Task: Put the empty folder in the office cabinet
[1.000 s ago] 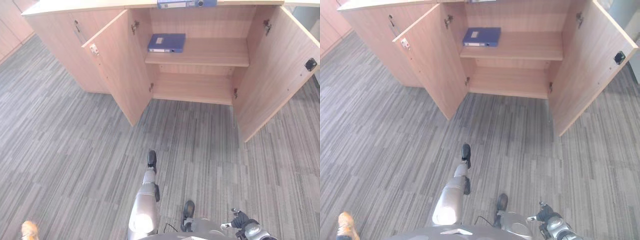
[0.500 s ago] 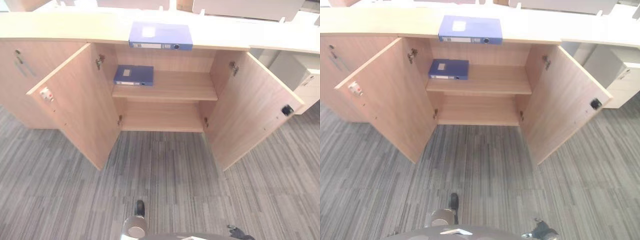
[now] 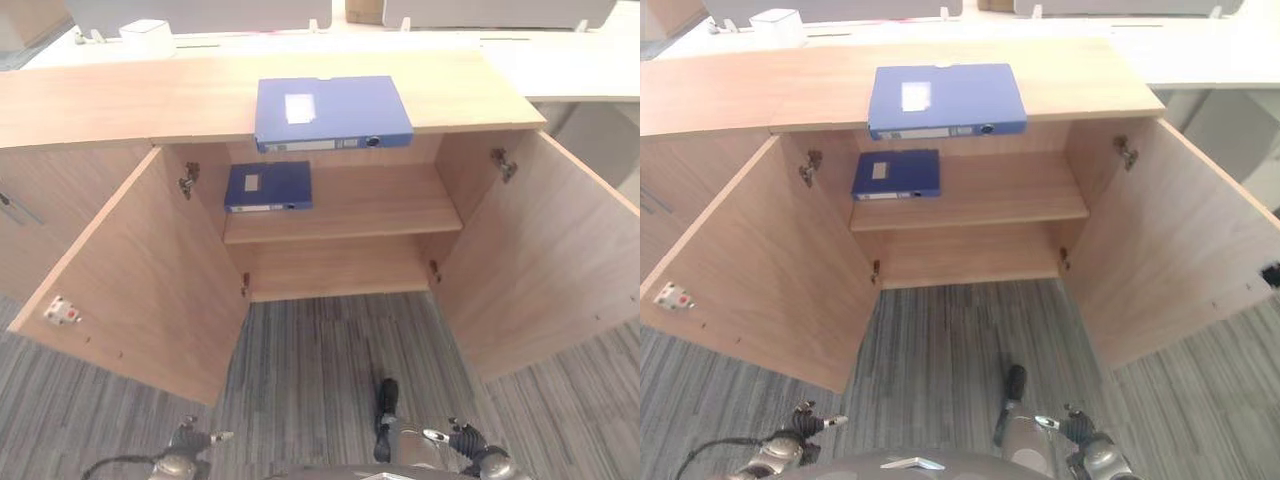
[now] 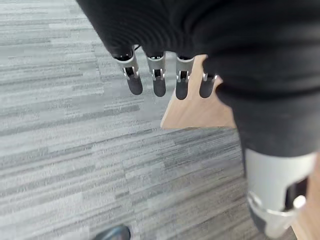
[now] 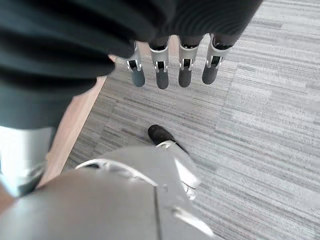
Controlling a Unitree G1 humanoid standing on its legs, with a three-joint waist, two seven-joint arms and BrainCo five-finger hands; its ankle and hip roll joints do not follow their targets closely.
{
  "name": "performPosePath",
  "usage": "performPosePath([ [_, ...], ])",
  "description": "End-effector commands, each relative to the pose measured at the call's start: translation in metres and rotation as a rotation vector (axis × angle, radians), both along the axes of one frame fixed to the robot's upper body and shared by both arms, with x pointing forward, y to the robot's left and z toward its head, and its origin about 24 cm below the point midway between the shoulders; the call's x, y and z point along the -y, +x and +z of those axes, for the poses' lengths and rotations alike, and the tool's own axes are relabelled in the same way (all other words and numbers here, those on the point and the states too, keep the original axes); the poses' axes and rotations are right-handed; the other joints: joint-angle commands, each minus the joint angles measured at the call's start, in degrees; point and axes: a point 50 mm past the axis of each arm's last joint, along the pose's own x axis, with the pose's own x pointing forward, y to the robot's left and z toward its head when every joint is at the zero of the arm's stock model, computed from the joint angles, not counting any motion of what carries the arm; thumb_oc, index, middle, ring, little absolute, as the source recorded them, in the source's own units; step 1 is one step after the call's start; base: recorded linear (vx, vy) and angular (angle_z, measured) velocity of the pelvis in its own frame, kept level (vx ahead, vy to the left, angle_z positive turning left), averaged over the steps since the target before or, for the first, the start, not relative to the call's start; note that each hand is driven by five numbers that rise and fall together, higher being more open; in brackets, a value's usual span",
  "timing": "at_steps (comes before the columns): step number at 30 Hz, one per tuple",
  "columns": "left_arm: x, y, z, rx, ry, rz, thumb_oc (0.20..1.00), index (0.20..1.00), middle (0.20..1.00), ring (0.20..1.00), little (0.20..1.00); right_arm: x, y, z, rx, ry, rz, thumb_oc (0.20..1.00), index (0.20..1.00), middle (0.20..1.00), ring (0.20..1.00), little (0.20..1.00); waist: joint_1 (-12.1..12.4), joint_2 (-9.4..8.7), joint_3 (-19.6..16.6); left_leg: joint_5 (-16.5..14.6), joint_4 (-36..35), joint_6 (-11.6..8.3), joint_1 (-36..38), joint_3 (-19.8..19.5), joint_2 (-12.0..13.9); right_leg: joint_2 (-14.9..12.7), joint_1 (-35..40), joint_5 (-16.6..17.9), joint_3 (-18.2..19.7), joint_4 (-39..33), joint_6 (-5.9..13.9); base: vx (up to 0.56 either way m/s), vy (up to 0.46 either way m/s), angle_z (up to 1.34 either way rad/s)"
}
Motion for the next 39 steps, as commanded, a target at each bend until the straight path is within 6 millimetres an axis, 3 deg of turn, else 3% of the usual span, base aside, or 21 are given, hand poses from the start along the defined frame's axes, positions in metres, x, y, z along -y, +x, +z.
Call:
performPosePath([
  [1, -0.01, 0.012, 0.006, 0.046, 0.028, -0.009, 1.0, 1.0, 1.0, 1.0, 1.0, 0.023, 0.007, 0.005, -0.002, -0.078, 0.006, 1.0, 1.0, 1.0, 1.0, 1.0, 1.7, 0.8, 1.5, 5.5, 3.0, -0.82, -9.9, 1.4, 2.8, -3.5, 10.2, 4.5, 3.1, -2.4, 3.91, 0.22, -0.129, 0.66],
  [4, -0.005, 0.005, 0.002, 0.013, 0.023, -0.028, 1.0, 1.0, 1.0, 1.0, 1.0, 0.024, 0.01, 0.006, 0.005, -0.083, 0.022, 1.0, 1.0, 1.0, 1.0, 1.0, 1.6, 0.74, 0.0, 3.7, 3.6, -1.79, -8.8, 0.2, 3.4, -3.5, 12.9, 3.7, 4.5, -4.1, 3.59, 0.21, -0.165, 0.24],
  [8, 0.0, -0.009, -0.003, -0.037, 0.008, -0.023, 1.0, 1.0, 1.0, 1.0, 1.0, 0.022, 0.018, 0.009, 0.037, -0.083, 0.075, 1.0, 1.0, 1.0, 1.0, 1.0, 1.8, 1.54, -1.7, 4.3, 4.5, -4.43, -7.8, 0.2, 6.8, -0.8, 15.4, 1.9, 4.4, -6.3, 2.1, 0.14, -0.23, -0.02],
  [12, 0.004, -0.002, -0.002, -0.001, 0.004, -0.014, 1.0, 1.0, 1.0, 1.0, 1.0, 0.022, 0.034, 0.016, 0.106, -0.075, 0.085, 1.0, 1.0, 1.0, 1.0, 1.0, 1.9, 2.47, -1.4, 7.5, 9.1, -7.03, -9.7, -0.8, 9.8, 1.5, 17.4, -0.2, 3.9, -7.4, 0.21, 0.05, -0.227, -0.24],
  [17, 0.01, 0.01, 0.001, 0.05, 0.001, -0.02, 1.0, 1.0, 1.0, 1.0, 1.0, 0.026, 0.041, 0.02, 0.143, -0.093, 0.088, 1.0, 1.0, 1.0, 1.0, 1.0, 1.8, 2.6, -1.0, 8.4, 10.8, -7.58, -11.8, -0.1, 10.7, 0.8, 18.8, -1.3, 2.7, -8.2, -0.08, -0.01, -0.001, 0.01],
  [21, 0.015, 0.028, 0.008, 0.149, 0.05, -0.113, 1.0, 1.0, 1.0, 1.0, 1.0, 0.03, 0.043, 0.023, 0.164, -0.131, 0.121, 1.0, 1.0, 1.0, 1.0, 1.0, 1.7, 4.34, -1.8, 9.6, 3.1, -7.3, -11.7, 3.1, 12.3, -0.1, 19.3, -2.2, 0.6, -7.8, 0.7, -0.02, 0.144, 0.29],
  [23, 0.015, 0.028, 0.008, 0.148, 0.051, -0.114, 1.0, 1.0, 1.0, 1.0, 1.0, 0.03, 0.042, 0.022, 0.163, -0.132, 0.121, 1.0, 1.0, 1.0, 1.0, 1.0, 1.7, 4.35, -1.9, 9.6, 2.9, -7.3, -11.6, 3.2, 12.3, -0.1, 19.3, -2.2, 0.6, -7.8, 0.7, 0.01, 0.069, 0.27],
  [26, 0.013, 0.049, 0.027, 0.314, 0.115, -0.252, 1.0, 1.0, 1.0, 1.0, 1.0, 0.033, 0.039, 0.023, 0.177, -0.164, 0.144, 1.0, 1.0, 1.0, 1.0, 1.0, 2.5, 5.72, -3.3, 9.7, -0.4, -7.13, -9.2, 3.9, 12.0, -0.6, 20.2, -1.8, 0.1, -8.2, 1.59, 0.04, 0.112, 0.04],
  [29, -0.013, 0.065, 0.054, 0.446, 0.245, -0.322, 1.0, 1.0, 1.0, 1.0, 1.0, 0.032, 0.039, 0.023, 0.171, -0.161, 0.155, 1.0, 1.0, 1.0, 1.0, 1.0, 3.3, 5.35, -3.8, 9.2, -1.0, -6.97, -8.0, 4.0, 11.5, -1.9, 21.1, -1.1, -0.1, -8.4, 2.34, 0.01, 0.065, 0.01],
  [32, -0.02, 0.067, 0.062, 0.484, 0.281, -0.335, 1.0, 1.0, 1.0, 1.0, 1.0, 0.031, 0.039, 0.022, 0.168, -0.159, 0.156, 1.0, 1.0, 1.0, 1.0, 1.0, 3.6, 5.07, -3.8, 9.0, -1.1, -6.81, -7.8, 4.0, 11.2, -2.1, 21.2, -0.8, 0.1, -8.5, 2.53, 0.0, 0.014, 0.02],
  [37, -0.055, 0.086, 0.12, 0.71, 0.531, -0.412, 1.0, 1.0, 1.0, 1.0, 1.0, 0.027, 0.031, 0.019, 0.146, -0.136, 0.169, 1.0, 1.0, 1.0, 1.0, 1.0, 4.3, 4.13, -4.5, 7.8, -1.1, -6.48, -6.6, 4.6, 10.8, -2.9, 21.7, 0.2, 0.9, -9.3, 3.53, 0.01, 0.019, -0.02],
  [38, -0.056, 0.085, 0.121, 0.709, 0.533, -0.412, 1.0, 1.0, 1.0, 1.0, 1.0, 0.026, 0.031, 0.019, 0.145, -0.135, 0.17, 1.0, 1.0, 1.0, 1.0, 1.0, 4.3, 4.05, -4.5, 7.8, -1.1, -6.47, -6.6, 4.7, 10.8, -2.9, 21.7, 0.2, 1.0, -9.3, 3.53, -0.01, 0.004, -0.12],
  [39, -0.062, 0.091, 0.14, 0.781, 0.602, -0.438, 1.0, 1.0, 1.0, 1.0, 1.0, 0.026, 0.029, 0.019, 0.143, -0.132, 0.17, 1.0, 1.0, 1.0, 1.0, 1.0, 4.4, 3.97, -4.6, 7.6, -1.1, -6.48, -6.5, 4.9, 10.7, -2.9, 21.7, 0.4, 1.1, -9.4, 3.64, 0.0, 0.002, -0.11],
])
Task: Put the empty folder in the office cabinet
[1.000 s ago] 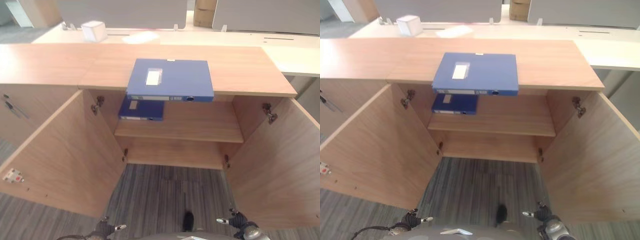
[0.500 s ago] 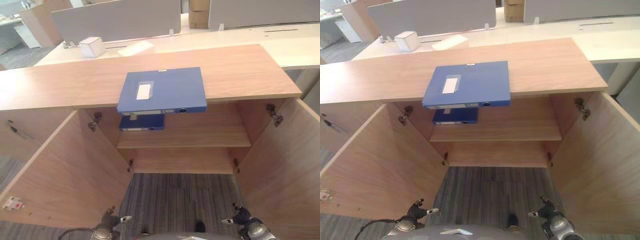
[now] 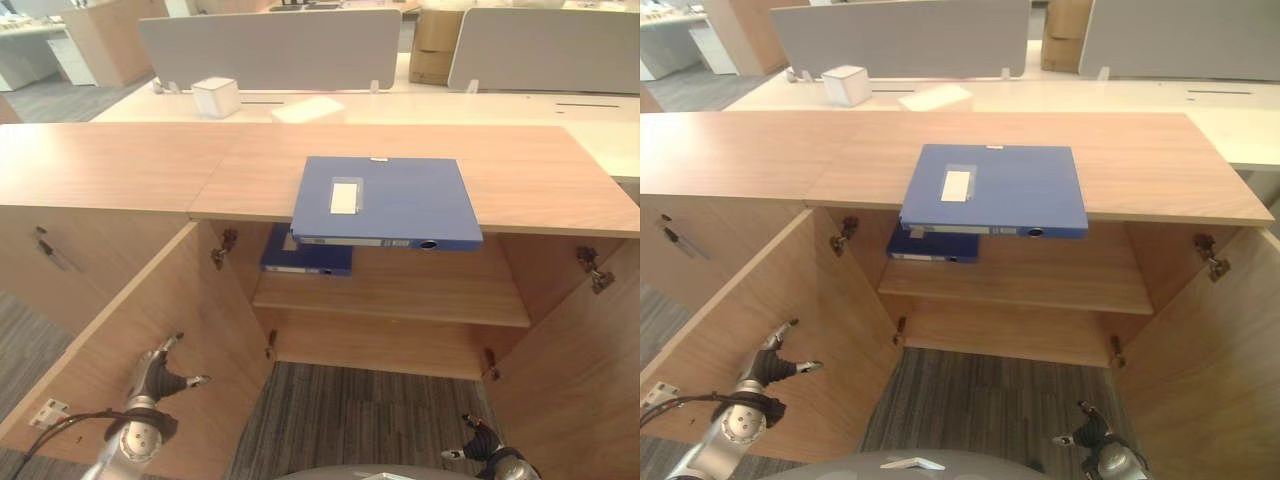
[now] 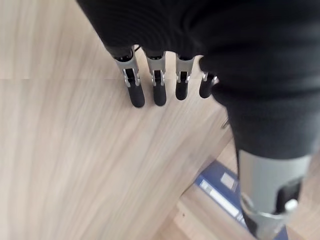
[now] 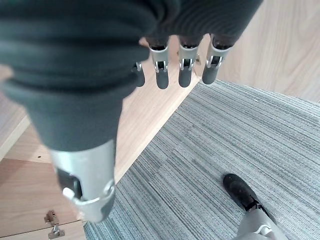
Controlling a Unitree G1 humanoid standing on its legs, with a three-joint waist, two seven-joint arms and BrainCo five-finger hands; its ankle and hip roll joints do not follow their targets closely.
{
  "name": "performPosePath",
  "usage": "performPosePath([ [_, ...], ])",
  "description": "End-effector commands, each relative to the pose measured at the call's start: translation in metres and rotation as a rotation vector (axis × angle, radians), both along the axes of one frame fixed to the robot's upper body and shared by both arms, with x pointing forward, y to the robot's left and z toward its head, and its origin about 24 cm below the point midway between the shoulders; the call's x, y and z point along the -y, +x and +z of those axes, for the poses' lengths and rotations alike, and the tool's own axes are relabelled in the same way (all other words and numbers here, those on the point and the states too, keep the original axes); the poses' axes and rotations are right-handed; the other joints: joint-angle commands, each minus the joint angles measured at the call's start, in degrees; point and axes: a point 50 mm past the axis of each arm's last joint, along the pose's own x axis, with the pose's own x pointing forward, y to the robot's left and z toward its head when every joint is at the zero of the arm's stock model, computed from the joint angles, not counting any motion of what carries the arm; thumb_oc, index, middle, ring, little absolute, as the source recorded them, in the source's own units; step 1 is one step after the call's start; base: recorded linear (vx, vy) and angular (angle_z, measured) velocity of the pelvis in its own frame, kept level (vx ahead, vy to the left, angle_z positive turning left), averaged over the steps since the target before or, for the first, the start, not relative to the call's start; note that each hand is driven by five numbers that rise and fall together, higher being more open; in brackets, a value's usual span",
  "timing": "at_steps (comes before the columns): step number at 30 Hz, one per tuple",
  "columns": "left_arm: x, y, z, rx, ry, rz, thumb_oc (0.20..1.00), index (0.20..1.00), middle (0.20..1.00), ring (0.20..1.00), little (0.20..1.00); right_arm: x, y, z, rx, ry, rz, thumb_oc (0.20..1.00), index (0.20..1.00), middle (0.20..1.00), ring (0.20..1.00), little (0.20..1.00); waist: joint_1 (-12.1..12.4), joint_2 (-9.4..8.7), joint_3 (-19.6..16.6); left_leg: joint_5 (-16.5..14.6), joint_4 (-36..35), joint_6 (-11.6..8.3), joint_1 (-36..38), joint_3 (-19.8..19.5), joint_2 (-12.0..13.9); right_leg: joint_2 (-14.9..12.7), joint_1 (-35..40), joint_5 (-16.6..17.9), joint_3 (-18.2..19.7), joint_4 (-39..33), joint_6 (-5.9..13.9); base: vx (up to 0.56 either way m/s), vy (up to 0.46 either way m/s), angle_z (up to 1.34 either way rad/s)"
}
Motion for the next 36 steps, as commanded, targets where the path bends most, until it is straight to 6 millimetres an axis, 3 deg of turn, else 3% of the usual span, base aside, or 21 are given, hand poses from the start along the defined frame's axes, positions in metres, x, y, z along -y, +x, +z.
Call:
performPosePath([
  [1, -0.012, 0.019, 0.026, 0.132, 0.126, -0.044, 1.0, 1.0, 1.0, 1.0, 1.0, 0.002, 0.016, 0.006, 0.049, -0.015, 0.046, 1.0, 1.0, 1.0, 1.0, 1.0, -0.1, -0.77, -0.2, -3.0, -0.3, -2.58, 0.8, -1.3, 3.1, -3.2, -0.2, -1.6, 1.3, 0.6, 3.79, -0.01, -0.001, -0.12],
  [3, -0.016, 0.022, 0.038, 0.175, 0.175, -0.063, 1.0, 1.0, 1.0, 1.0, 1.0, 0.002, 0.016, 0.006, 0.049, -0.014, 0.05, 1.0, 1.0, 1.0, 1.0, 1.0, -0.1, -0.7, -0.3, -3.1, -0.3, -2.62, 0.9, -1.2, 3.1, -3.3, -0.2, -1.5, 1.3, 0.6, 3.82, -0.01, -0.008, -0.12],
  [4, -0.025, 0.026, 0.054, 0.229, 0.254, -0.067, 1.0, 1.0, 1.0, 1.0, 1.0, 0.001, 0.015, 0.006, 0.049, -0.009, 0.065, 1.0, 1.0, 1.0, 1.0, 1.0, -0.5, -0.99, -0.5, -3.2, -0.3, -2.74, 1.1, -0.7, 3.3, -3.2, -0.4, -1.3, 1.8, 0.4, 3.9, -0.01, -0.013, -0.14],
  [8, -0.027, 0.041, 0.081, 0.332, 0.369, -0.121, 1.0, 1.0, 1.0, 1.0, 1.0, -0.003, 0.015, 0.005, 0.046, -0.001, 0.075, 1.0, 1.0, 1.0, 1.0, 1.0, -1.2, -1.09, -0.9, -3.4, -0.3, -2.96, 1.5, -0.1, 3.5, -3.1, -0.4, -1.2, 2.3, 0.3, 4.03, 0.01, -0.014, -0.1],
  [15, -0.017, 0.071, 0.114, 0.474, 0.536, -0.234, 1.0, 1.0, 1.0, 1.0, 1.0, -0.01, 0.015, 0.004, 0.057, 0.014, 0.094, 1.0, 1.0, 1.0, 1.0, 1.0, -2.7, -0.86, -1.3, -3.7, -0.3, -3.27, 2.0, 0.7, 3.5, -2.9, -0.3, -1.1, 2.9, 0.3, 4.18, 0.01, -0.014, -0.09],
  [21, -0.011, 0.081, 0.123, 0.528, 0.583, -0.272, 1.0, 1.0, 1.0, 1.0, 1.0, -0.011, 0.015, 0.004, 0.059, 0.017, 0.089, 1.0, 1.0, 1.0, 1.0, 1.0, -3.3, -0.77, -1.5, -3.8, -0.3, -3.34, 2.3, 1.0, 3.6, -2.8, -0.3, -1.0, 3.3, 0.4, 4.18, 0.0, -0.006, -0.06],
  [23, 0.004, 0.091, 0.128, 0.583, 0.611, -0.336, 1.0, 1.0, 1.0, 1.0, 1.0, -0.012, 0.014, 0.003, 0.062, 0.017, 0.088, 1.0, 1.0, 1.0, 1.0, 1.0, -4.0, -0.55, -1.8, -3.9, -0.3, -3.41, 2.6, 1.3, 3.6, -2.7, -0.2, -1.2, 3.9, 0.3, 4.21, 0.04, -0.024, -0.05],
  [36, 0.043, 0.115, 0.124, 0.635, 0.619, -0.461, 1.0, 1.0, 1.0, 1.0, 1.0, -0.015, 0.012, 0.002, 0.071, 0.019, 0.076, 1.0, 1.0, 1.0, 1.0, 1.0, -5.9, -0.46, -2.1, -4.1, -0.3, -3.63, 3.3, 2.3, 4.2, -1.8, -0.1, -1.4, 5.2, 0.2, 4.05, 0.01, -0.019, -0.05],
])
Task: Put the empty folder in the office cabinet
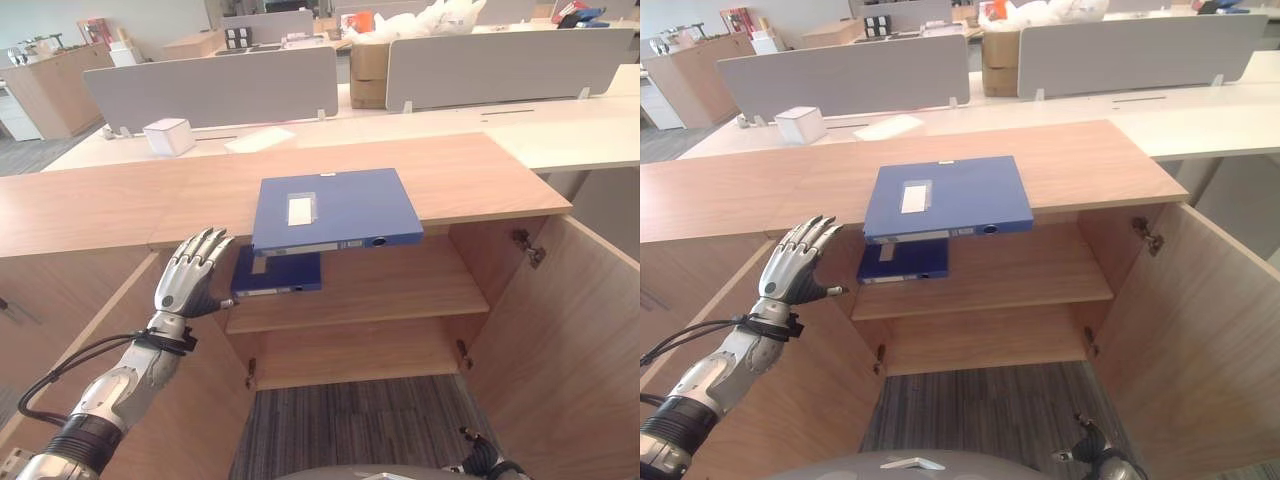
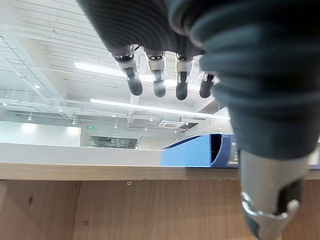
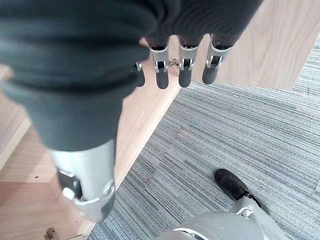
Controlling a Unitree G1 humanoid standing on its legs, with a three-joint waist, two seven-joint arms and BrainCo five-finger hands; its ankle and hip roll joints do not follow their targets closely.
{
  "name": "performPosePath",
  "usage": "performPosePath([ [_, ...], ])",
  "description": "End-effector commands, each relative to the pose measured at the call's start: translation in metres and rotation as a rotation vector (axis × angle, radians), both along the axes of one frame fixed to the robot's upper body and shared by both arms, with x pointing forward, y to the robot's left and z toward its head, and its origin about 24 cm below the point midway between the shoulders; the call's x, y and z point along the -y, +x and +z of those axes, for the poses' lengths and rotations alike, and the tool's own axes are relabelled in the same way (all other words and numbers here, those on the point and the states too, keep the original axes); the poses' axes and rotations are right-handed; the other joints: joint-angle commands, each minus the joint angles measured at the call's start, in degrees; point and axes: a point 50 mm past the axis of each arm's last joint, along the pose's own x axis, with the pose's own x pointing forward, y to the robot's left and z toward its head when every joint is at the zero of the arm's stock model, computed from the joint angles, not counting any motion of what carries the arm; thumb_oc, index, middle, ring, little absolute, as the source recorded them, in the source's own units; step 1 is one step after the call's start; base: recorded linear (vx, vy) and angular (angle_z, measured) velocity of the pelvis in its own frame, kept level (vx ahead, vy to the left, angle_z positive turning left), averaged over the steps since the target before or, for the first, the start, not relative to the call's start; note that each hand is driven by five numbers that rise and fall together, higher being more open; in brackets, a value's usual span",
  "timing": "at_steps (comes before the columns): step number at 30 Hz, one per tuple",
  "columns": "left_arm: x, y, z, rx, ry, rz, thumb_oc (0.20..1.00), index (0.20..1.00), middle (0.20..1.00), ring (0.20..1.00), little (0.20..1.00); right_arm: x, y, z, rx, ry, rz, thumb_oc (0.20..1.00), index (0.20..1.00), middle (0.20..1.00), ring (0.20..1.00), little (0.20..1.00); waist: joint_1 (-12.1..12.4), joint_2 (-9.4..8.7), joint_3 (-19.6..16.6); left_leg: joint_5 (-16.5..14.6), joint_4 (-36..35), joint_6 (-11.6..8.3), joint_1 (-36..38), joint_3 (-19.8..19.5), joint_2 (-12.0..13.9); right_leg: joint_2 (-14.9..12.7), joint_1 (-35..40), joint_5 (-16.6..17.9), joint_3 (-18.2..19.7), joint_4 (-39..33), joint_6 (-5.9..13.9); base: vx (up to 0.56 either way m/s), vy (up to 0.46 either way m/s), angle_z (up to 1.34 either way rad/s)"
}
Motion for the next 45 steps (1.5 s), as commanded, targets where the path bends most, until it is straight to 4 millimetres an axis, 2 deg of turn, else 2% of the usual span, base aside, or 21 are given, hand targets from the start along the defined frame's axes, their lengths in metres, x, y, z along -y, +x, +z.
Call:
performPosePath([
  [1, -0.007, 0.03, 0.036, 0.16, 0.084, 0.003, 1.0, 1.0, 1.0, 1.0, 1.0, -0.009, 0.029, 0.006, 0.098, 0.016, 0.025, 1.0, 1.0, 1.0, 1.0, 1.0, -0.7, -1.22, 0.2, -3.3, 0.1, -2.48, 0.9, -2.0, 3.0, -3.2, 0.7, -1.4, 0.3, 0.5, 3.46, 0.0, 0.0, 0.0],
  [5, 0.002, 0.038, 0.03, 0.153, 0.102, -0.006, 1.0, 1.0, 1.0, 1.0, 1.0, -0.009, 0.028, 0.006, 0.098, 0.015, 0.022, 1.0, 1.0, 1.0, 1.0, 1.0, -1.6, -1.38, 0.2, -3.3, 0.1, -2.62, 1.2, -1.3, 3.4, -2.7, 0.5, -1.3, 1.1, 0.5, 3.36, 0.02, -0.021, -0.09],
  [20, 0.007, 0.058, 0.024, 0.166, 0.152, 0.037, 1.0, 1.0, 1.0, 1.0, 1.0, -0.01, 0.02, 0.004, 0.086, 0.011, 0.028, 1.0, 1.0, 1.0, 1.0, 1.0, -3.7, -2.0, -0.3, -3.7, 0.1, -2.99, 1.8, 0.9, 4.4, -1.1, -0.6, -1.1, 3.9, 0.2, 3.22, 0.02, -0.013, -0.11],
  [29, 0.01, 0.075, 0.049, 0.271, 0.192, 0.051, 1.0, 1.0, 1.0, 1.0, 1.0, -0.012, 0.018, 0.003, 0.081, 0.015, 0.034, 1.0, 1.0, 1.0, 1.0, 1.0, -4.7, -2.45, -0.4, -4.0, 0.1, -2.99, 2.1, 2.2, 4.4, -0.6, -1.5, -0.6, 5.5, 0.3, 3.36, 0.01, -0.003, -0.11],
  [32, 0.012, 0.08, 0.051, 0.282, 0.198, 0.054, 1.0, 1.0, 1.0, 1.0, 1.0, -0.013, 0.019, 0.003, 0.084, 0.02, 0.044, 1.0, 1.0, 1.0, 1.0, 1.0, -5.0, -2.46, -0.5, -4.1, 0.1, -3.02, 2.3, 2.4, 4.3, -0.6, -1.6, -0.5, 5.8, 0.3, 3.38, 0.01, 0.003, -0.1],
  [40, 0.01, 0.09, 0.043, 0.243, 0.237, 0.095, 1.0, 1.0, 1.0, 1.0, 1.0, -0.014, 0.021, 0.004, 0.089, 0.018, 0.06, 1.0, 1.0, 1.0, 1.0, 1.0, -6.0, -2.38, -0.6, -4.3, 0.1, -2.87, 2.5, 2.9, 4.0, -0.5, -1.8, -0.2, 6.5, 0.3, 3.57, 0.0, 0.001, 0.0],
  [45, 0.0, 0.093, 0.036, 0.187, 0.254, 0.146, 1.0, 1.0, 1.0, 1.0, 1.0, -0.012, 0.023, 0.005, 0.102, 0.015, 0.066, 1.0, 1.0, 1.0, 1.0, 1.0, -6.6, -2.34, -0.6, -4.4, 0.1, -2.83, 2.6, 3.5, 3.8, -0.5, -2.2, 0.0, 7.1, 0.4, 3.65, 0.0, 0.007, -0.06],
])
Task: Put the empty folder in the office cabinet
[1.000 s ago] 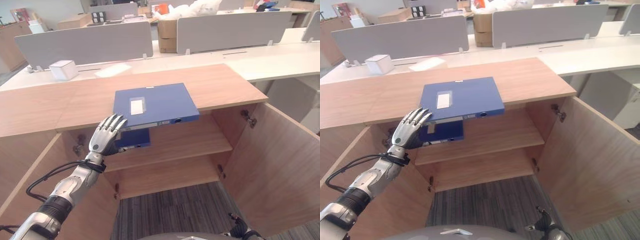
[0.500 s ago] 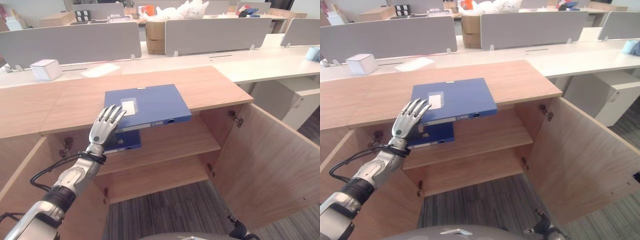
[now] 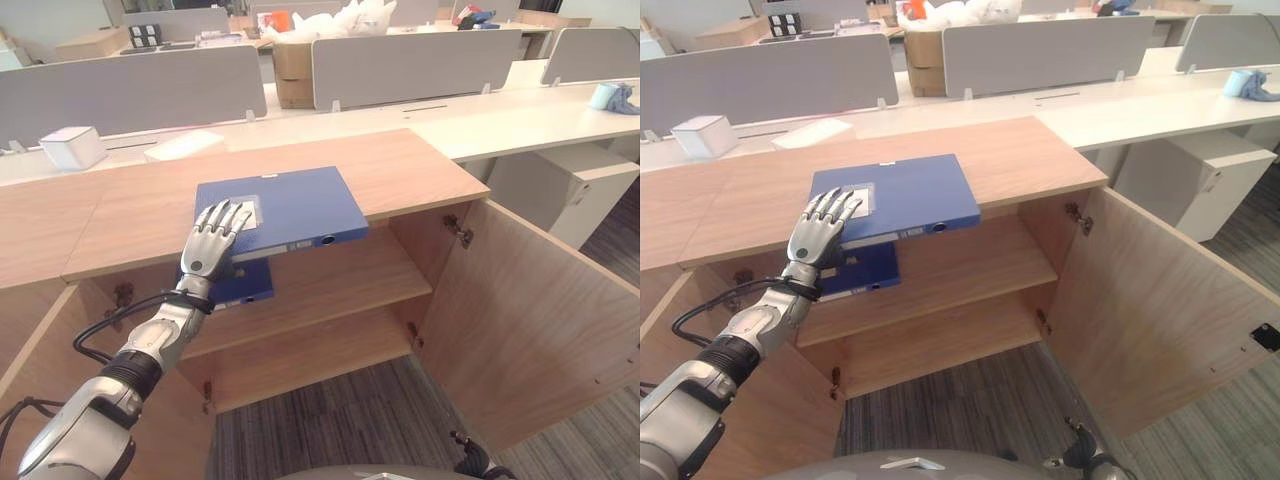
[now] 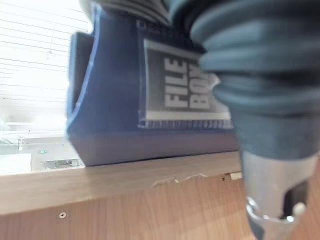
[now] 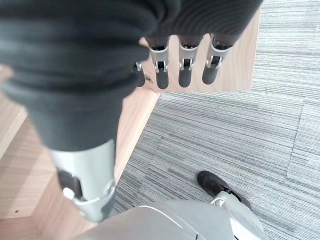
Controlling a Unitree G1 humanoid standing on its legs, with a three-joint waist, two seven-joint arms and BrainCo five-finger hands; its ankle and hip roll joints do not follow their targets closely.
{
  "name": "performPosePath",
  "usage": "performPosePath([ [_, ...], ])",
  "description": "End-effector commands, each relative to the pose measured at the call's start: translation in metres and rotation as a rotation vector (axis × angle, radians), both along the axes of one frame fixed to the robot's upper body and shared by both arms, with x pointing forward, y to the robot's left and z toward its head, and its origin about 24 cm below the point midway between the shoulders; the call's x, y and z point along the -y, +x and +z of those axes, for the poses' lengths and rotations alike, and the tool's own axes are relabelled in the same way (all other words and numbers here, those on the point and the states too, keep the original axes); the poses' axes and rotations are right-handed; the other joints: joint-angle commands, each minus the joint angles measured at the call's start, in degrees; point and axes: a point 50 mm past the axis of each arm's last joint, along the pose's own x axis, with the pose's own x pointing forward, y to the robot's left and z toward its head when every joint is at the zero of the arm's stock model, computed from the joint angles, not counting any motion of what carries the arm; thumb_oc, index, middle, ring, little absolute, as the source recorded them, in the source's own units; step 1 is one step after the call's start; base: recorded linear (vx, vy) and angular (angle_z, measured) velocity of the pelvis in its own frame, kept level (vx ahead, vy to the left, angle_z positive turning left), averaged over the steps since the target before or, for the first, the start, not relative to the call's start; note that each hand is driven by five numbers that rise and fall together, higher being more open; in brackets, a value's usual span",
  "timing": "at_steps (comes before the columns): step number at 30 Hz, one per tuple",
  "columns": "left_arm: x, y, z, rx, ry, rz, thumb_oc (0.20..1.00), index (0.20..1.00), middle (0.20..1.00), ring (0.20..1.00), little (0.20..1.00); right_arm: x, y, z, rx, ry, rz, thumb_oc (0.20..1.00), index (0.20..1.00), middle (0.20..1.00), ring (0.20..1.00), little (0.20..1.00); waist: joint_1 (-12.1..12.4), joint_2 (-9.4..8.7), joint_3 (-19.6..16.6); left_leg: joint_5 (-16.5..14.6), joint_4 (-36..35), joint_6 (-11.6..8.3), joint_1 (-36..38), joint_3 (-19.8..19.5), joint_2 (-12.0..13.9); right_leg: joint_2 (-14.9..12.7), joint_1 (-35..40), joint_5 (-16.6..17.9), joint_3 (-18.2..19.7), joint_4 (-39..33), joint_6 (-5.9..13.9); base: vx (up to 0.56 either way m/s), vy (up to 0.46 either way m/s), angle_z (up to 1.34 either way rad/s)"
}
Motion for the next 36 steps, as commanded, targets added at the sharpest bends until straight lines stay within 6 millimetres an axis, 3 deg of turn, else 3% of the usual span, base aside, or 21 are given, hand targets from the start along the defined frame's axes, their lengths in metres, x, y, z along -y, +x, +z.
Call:
performPosePath([
  [1, -0.013, 0.026, 0.036, 0.113, 0.01, 0.078, 1.0, 1.0, 1.0, 1.0, 1.0, 0.001, 0.029, 0.008, 0.098, 0.003, 0.019, 1.0, 1.0, 1.0, 1.0, 1.0, -1.1, -0.05, 0.3, -3.9, 0.0, -2.19, 1.4, -3.5, 2.7, -3.0, 0.9, -1.3, 0.1, 0.3, 4.17, 0.01, 0.008, -0.18],
  [3, -0.015, 0.026, 0.032, 0.095, 0.009, 0.088, 1.0, 1.0, 1.0, 1.0, 1.0, 0.001, 0.027, 0.007, 0.092, 0.002, 0.015, 1.0, 1.0, 1.0, 1.0, 1.0, -1.1, -0.04, 0.2, -3.9, 0.0, -2.18, 1.4, -3.4, 2.7, -3.0, 0.9, -1.3, 0.2, 0.4, 4.16, 0.01, 0.008, -0.1],
  [4, -0.018, 0.025, 0.028, 0.076, 0.006, 0.105, 0.627, 0.627, 0.627, 0.627, 0.627, 0.001, 0.027, 0.007, 0.092, 0.002, 0.016, 1.0, 1.0, 1.0, 1.0, 1.0, -1.3, 0.02, 0.1, -3.9, 0.0, -2.16, 1.4, -3.3, 2.6, -3.0, 0.9, -1.3, 0.3, 0.4, 4.18, 0.0, 0.0, 0.0],
  [5, -0.019, 0.025, 0.027, 0.07, -0.001, 0.113, 0.2, 0.2, 0.2, 0.2, 0.2, 0.001, 0.027, 0.007, 0.094, 0.002, 0.016, 1.0, 1.0, 1.0, 1.0, 1.0, -1.3, 0.03, 0.1, -3.9, 0.0, -2.15, 1.5, -3.3, 2.6, -3.0, 1.0, -1.3, 0.3, 0.4, 4.18, 0.0, 0.0, 0.0],
  [15, -0.026, 0.024, 0.027, 0.045, -0.026, 0.126, 0.2, 0.2, 0.2, 0.2, 0.2, 0.003, 0.029, 0.009, 0.108, 0.001, 0.014, 1.0, 1.0, 1.0, 1.0, 1.0, -1.4, 0.16, -0.1, -3.9, 0.0, -2.1, 1.6, -3.1, 2.4, -3.0, 1.0, -1.2, 0.3, 0.4, 4.28, 0.0, 0.0, 0.0],
  [19, -0.022, 0.025, 0.035, 0.075, -0.056, 0.1, 0.2, 0.2, 0.2, 0.2, 0.2, 0.005, 0.029, 0.009, 0.108, -0.006, -0.002, 1.0, 1.0, 1.0, 1.0, 1.0, -1.0, 0.14, -0.1, -3.8, 0.0, -2.01, 1.5, -3.4, 2.4, -3.1, 1.2, -1.2, 0.0, 0.5, 4.27, 0.0, 0.0, 0.0],
  [22, -0.014, 0.027, 0.057, 0.158, -0.09, 0.041, 0.2, 0.2, 0.2, 0.2, 0.2, 0.006, 0.029, 0.008, 0.106, -0.01, -0.016, 1.0, 1.0, 1.0, 1.0, 1.0, -0.4, -0.07, 0.0, -3.8, 0.0, -1.89, 1.4, -3.9, 2.3, -3.3, 1.4, -1.2, -0.3, 0.5, 4.27, -0.01, 0.006, 0.01],
  [24, -0.009, 0.027, 0.084, 0.269, -0.132, -0.005, 0.2, 0.2, 0.2, 0.2, 0.2, 0.005, 0.029, 0.008, 0.101, -0.01, -0.025, 1.0, 1.0, 1.0, 1.0, 1.0, 0.4, -0.33, 0.0, -3.7, 0.0, -1.79, 1.2, -4.5, 2.2, -3.6, 1.7, -1.3, -0.7, 0.5, 4.29, -0.02, 0.01, 0.01],
  [25, -0.009, 0.027, 0.084, 0.269, -0.132, -0.005, 0.2, 0.2, 0.2, 0.2, 0.2, 0.005, 0.029, 0.008, 0.101, -0.01, -0.025, 1.0, 1.0, 1.0, 1.0, 1.0, 0.4, -0.33, 0.0, -3.7, 0.0, -1.79, 1.2, -4.5, 2.2, -3.6, 1.7, -1.3, -0.7, 0.5, 4.29, 0.0, 0.0, 0.0],
  [27, -0.004, 0.025, 0.102, 0.35, -0.176, -0.041, 0.2, 0.2, 0.2, 0.2, 0.2, 0.005, 0.028, 0.007, 0.096, -0.01, -0.029, 1.0, 1.0, 1.0, 1.0, 1.0, 0.8, -0.56, 0.0, -3.7, 0.0, -1.74, 1.1, -4.8, 2.1, -3.7, 1.8, -1.3, -1.0, 0.5, 4.29, -0.02, 0.013, 0.05],
  [33, 0.006, 0.007, 0.158, 0.581, -0.321, -0.169, 0.2, 0.2, 0.2, 0.2, 0.2, 0.004, 0.026, 0.005, 0.074, -0.015, -0.031, 1.0, 1.0, 1.0, 1.0, 1.0, 2.2, -1.15, -0.1, -3.7, 0.0, -1.48, 0.9, -5.6, 1.7, -4.3, 2.3, -1.2, -2.0, 0.5, 4.28, -0.03, 0.019, 0.09],
  [36, 0.01, 0.0, 0.172, 0.644, -0.372, -0.215, 0.2, 0.2, 0.2, 0.2, 0.2, 0.004, 0.026, 0.005, 0.07, -0.013, -0.029, 1.0, 1.0, 1.0, 1.0, 1.0, 2.5, -1.31, -0.1, -3.7, 0.0, -1.38, 0.8, -5.9, 1.5, -4.5, 2.4, -1.1, -2.2, 0.5, 4.3, -0.02, 0.017, 0.1],
])
